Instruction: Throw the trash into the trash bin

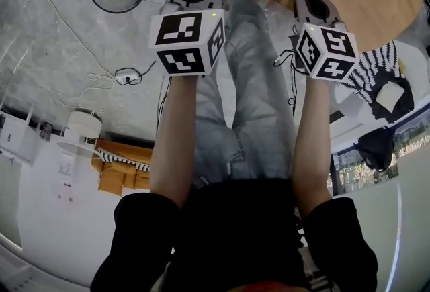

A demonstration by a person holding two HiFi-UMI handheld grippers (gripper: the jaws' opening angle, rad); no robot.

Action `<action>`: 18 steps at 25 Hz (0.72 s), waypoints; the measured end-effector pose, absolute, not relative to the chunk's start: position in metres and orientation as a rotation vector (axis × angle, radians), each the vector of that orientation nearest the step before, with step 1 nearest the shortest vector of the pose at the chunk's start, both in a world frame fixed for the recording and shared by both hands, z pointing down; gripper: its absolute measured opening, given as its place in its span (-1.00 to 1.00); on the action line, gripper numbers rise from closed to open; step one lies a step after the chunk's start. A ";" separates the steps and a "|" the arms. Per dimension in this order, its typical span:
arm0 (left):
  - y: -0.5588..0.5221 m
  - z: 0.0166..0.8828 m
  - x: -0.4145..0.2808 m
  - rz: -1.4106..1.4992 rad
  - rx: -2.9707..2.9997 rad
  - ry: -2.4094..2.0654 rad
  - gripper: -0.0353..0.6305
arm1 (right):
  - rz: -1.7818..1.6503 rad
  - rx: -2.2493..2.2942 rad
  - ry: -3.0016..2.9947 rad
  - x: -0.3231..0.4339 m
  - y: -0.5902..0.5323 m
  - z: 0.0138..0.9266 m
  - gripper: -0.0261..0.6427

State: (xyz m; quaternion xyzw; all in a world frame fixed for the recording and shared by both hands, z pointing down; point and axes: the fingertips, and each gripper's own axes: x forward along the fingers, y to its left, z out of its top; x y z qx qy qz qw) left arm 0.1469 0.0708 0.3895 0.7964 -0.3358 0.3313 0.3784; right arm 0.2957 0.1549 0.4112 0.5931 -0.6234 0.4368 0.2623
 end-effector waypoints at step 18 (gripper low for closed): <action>0.039 0.395 -0.096 0.576 1.672 -1.312 -0.87 | 0.971 1.093 -2.065 0.055 0.019 0.393 -0.88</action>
